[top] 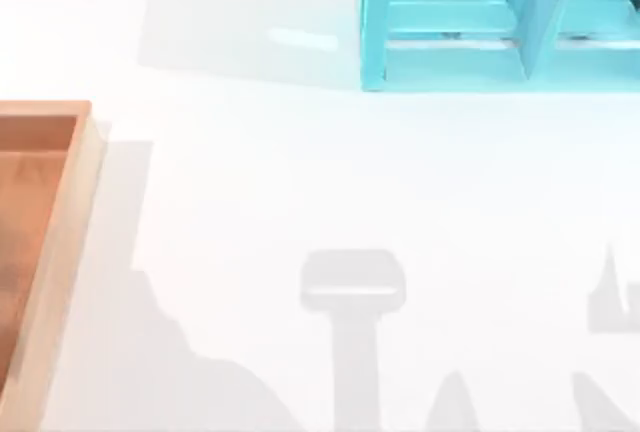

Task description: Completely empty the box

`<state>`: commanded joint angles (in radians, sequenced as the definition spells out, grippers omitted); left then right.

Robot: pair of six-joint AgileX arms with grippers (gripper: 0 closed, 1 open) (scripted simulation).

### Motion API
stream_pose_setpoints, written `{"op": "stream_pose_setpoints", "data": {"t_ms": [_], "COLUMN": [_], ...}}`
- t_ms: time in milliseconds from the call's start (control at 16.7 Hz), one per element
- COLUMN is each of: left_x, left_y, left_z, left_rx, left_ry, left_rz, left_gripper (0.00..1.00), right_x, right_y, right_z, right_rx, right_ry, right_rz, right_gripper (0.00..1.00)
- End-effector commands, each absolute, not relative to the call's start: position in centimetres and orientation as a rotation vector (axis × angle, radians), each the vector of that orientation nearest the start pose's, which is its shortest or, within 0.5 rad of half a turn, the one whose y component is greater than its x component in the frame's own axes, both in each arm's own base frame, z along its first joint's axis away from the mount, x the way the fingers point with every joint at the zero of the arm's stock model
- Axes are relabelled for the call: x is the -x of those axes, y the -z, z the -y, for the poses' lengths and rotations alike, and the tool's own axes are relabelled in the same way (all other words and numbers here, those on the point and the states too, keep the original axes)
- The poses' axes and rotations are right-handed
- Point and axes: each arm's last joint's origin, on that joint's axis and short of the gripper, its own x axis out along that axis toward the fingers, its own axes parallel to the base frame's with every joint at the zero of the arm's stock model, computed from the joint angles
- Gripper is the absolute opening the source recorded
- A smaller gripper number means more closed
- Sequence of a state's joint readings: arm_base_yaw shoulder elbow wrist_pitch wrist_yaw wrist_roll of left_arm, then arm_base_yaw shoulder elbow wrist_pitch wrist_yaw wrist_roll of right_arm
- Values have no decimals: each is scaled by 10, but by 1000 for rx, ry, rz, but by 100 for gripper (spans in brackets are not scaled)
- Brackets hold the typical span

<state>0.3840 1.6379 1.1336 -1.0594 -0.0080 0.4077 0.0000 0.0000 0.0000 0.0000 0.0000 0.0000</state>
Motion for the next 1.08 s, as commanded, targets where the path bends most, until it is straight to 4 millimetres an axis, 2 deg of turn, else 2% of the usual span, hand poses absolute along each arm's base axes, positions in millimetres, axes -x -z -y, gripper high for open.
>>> {"op": "stream_pose_setpoints", "data": {"t_ms": [180,300,600,1080], "left_x": [-266,-263,-262,-262], "left_y": [-162,-146,-141,-141], "left_z": [-110,-110,-109,-109], "left_rx": [-29,-27,-25,-25], "left_ry": [7,10,11,11], "left_rz": [-1558,-1566,-1569,-1569], "left_gripper": [100,100,100,40], "right_x": [-106,-106,-106,-106], "right_y": [-160,-160,-160,-160], "right_z": [1,1,1,1], "right_rx": [0,0,0,0], "right_ry": [0,0,0,0], "right_rz": [0,0,0,0], "right_gripper": [100,100,100,100]}}
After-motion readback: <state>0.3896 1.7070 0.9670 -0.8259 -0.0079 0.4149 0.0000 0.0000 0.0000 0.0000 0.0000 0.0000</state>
